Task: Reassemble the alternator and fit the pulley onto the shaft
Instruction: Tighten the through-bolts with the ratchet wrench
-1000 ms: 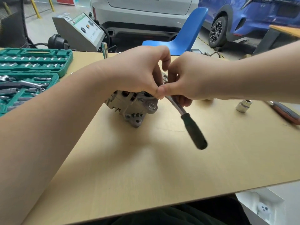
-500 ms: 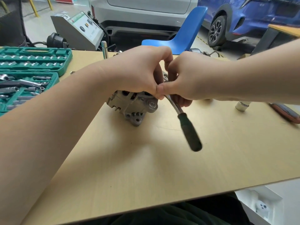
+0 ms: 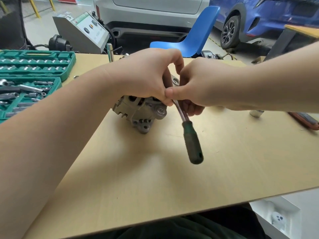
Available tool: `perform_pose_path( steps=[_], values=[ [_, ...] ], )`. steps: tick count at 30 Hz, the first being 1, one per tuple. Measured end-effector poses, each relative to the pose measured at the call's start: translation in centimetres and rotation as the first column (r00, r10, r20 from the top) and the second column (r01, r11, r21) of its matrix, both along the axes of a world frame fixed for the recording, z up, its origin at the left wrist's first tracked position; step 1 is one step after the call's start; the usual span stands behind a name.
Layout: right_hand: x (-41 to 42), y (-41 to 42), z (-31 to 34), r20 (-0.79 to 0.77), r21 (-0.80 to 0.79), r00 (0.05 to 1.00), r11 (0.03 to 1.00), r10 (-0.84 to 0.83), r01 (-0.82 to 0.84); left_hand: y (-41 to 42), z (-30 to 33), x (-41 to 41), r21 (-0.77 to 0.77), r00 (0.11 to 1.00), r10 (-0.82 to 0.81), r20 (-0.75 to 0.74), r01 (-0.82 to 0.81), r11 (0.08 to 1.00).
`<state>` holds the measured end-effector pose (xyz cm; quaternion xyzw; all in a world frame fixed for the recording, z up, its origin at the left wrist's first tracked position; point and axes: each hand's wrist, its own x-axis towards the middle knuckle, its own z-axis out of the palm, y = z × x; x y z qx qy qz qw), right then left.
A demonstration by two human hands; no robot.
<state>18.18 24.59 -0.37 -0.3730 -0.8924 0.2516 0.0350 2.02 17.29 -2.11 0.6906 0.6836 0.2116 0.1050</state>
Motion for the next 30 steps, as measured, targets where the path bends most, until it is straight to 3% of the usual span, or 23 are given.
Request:
perform_pose_path(
  steps=[1,3,4,6,7,8,9,10,12,14,15,17,22,25,30],
  values=[
    [0.0,-0.2,0.1,-0.007,-0.030,1.000,0.999,-0.011,0.011,0.0,0.0,0.0,-0.003,1.000,-0.007,0.002,0.007,1.000],
    [0.5,0.8,0.5,0.204,0.257,0.961,0.937,0.188,-0.238,0.0,0.1,-0.1,0.005,1.000,-0.017,0.005,0.017,1.000],
    [0.8,1.1,0.9,0.341,0.435,0.879,0.773,0.333,-0.462,-0.1,0.1,-0.1,0.005,1.000,-0.019,0.000,0.019,1.000],
    [1.1,1.6,1.9,0.588,0.520,0.600,0.315,0.543,-0.794,-0.1,0.1,0.0,-0.003,1.000,-0.015,-0.016,0.015,1.000],
    [1.1,2.4,2.2,0.641,0.499,0.492,0.168,0.589,-0.850,-0.1,0.0,0.0,0.001,1.000,-0.012,-0.024,0.012,1.000],
    [1.0,2.9,2.5,0.648,0.491,0.458,0.126,0.609,-0.862,-0.1,-0.1,0.1,0.009,0.999,-0.006,-0.035,0.006,1.000],
    [0.9,2.7,2.6,0.629,0.502,0.501,0.182,0.595,-0.846,-0.1,-0.1,0.1,0.019,0.999,0.001,-0.050,0.000,1.000],
    [0.7,2.4,2.5,0.584,0.526,0.594,0.300,0.553,-0.796,-0.1,-0.2,0.1,0.034,0.998,0.009,-0.066,-0.006,0.999],
    [0.6,1.8,1.4,0.443,0.521,0.811,0.627,0.382,-0.580,-0.1,-0.4,0.1,0.066,0.998,0.010,-0.057,-0.006,0.998],
    [0.6,1.0,0.3,0.247,0.308,0.950,0.914,0.192,-0.265,-0.1,-0.3,-0.1,0.061,1.000,-0.013,-0.004,0.014,0.998],
    [0.5,0.5,-0.1,0.141,0.153,0.985,0.981,0.098,-0.120,-0.1,-0.3,-0.1,0.052,1.000,-0.026,0.004,0.025,0.998],
    [0.4,-0.1,-0.3,-0.002,-0.010,1.000,1.000,0.002,-0.002,-0.1,-0.2,-0.2,0.045,0.999,-0.046,0.001,0.046,0.998],
    [2.5,-1.7,-0.6,-0.149,-0.115,0.987,0.993,-0.056,0.039,-0.2,-0.2,-0.3,0.038,0.997,-0.070,0.017,0.070,0.997],
    [4.9,-2.9,-2.6,-0.187,-0.063,0.980,0.996,-0.067,0.056,-0.2,-0.3,-0.5,0.042,0.997,-0.074,0.025,0.073,0.996],
    [7.1,-4.8,-6.3,-0.437,0.084,0.898,0.991,-0.054,0.100,0.0,-0.4,-0.5,0.026,0.998,-0.063,0.001,0.063,0.998]
  ],
)
